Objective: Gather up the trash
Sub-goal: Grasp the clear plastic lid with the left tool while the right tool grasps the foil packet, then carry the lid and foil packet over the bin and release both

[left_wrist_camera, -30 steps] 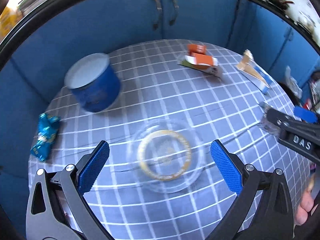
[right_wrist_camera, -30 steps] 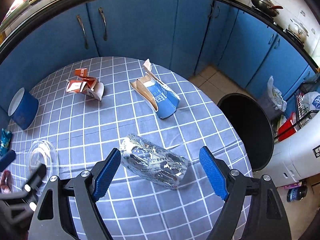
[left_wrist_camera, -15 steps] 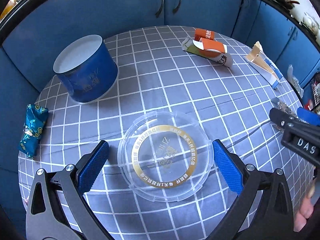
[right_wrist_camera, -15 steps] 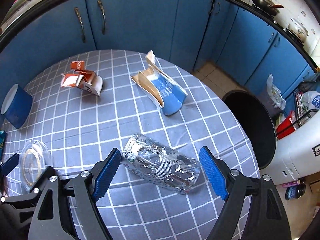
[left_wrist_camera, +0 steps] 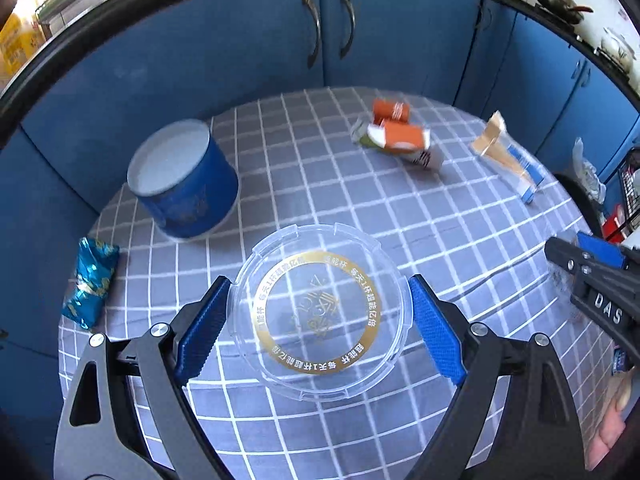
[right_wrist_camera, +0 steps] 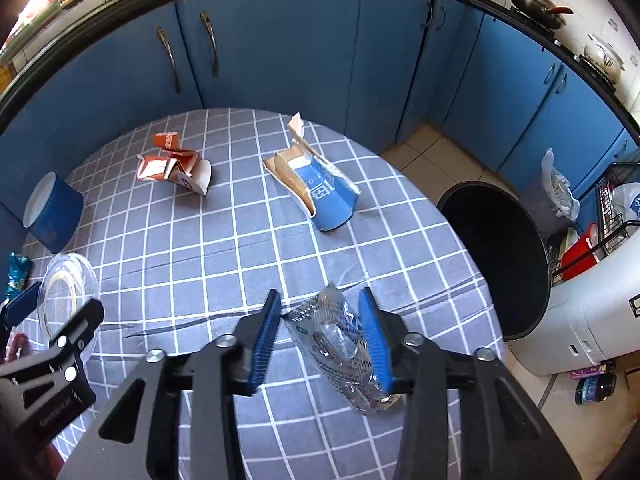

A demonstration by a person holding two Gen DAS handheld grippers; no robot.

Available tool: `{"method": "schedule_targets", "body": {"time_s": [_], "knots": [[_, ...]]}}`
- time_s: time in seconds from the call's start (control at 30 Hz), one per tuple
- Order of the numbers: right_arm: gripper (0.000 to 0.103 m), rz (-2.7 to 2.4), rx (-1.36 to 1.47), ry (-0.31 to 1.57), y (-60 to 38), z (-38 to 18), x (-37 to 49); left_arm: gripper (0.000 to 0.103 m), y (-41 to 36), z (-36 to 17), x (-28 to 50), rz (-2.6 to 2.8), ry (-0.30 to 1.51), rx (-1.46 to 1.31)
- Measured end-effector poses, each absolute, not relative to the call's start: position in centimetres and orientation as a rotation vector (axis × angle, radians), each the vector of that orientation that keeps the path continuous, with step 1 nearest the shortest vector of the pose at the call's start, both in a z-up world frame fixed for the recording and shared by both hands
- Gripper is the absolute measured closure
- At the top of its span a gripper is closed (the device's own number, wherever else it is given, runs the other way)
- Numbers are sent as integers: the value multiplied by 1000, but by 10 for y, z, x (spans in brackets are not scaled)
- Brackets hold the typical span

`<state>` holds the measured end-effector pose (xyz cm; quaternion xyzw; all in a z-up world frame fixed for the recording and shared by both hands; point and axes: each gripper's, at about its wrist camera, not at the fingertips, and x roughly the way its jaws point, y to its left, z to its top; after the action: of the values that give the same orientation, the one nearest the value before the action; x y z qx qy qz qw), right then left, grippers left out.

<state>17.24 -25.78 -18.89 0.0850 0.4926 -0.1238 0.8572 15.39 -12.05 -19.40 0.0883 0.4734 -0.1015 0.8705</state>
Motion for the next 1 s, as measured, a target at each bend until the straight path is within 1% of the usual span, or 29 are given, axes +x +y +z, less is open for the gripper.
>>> {"method": "schedule_targets", "body": {"time_s": [0.1, 0.23, 0.7, 1.0], "knots": [[72, -247, 200, 1013, -267, -176, 164, 16, -127, -181, 155, -210, 976, 174], [74, -234, 229, 997, -282, -161, 154, 16, -134, -162, 145, -216, 960, 169], [74, -323, 216, 886, -341, -92, 131, 16, -203, -108, 139, -309, 867, 209], [73, -396, 211, 829, -386, -64, 125, 16, -255, -79, 145, -380, 816, 217]]}}
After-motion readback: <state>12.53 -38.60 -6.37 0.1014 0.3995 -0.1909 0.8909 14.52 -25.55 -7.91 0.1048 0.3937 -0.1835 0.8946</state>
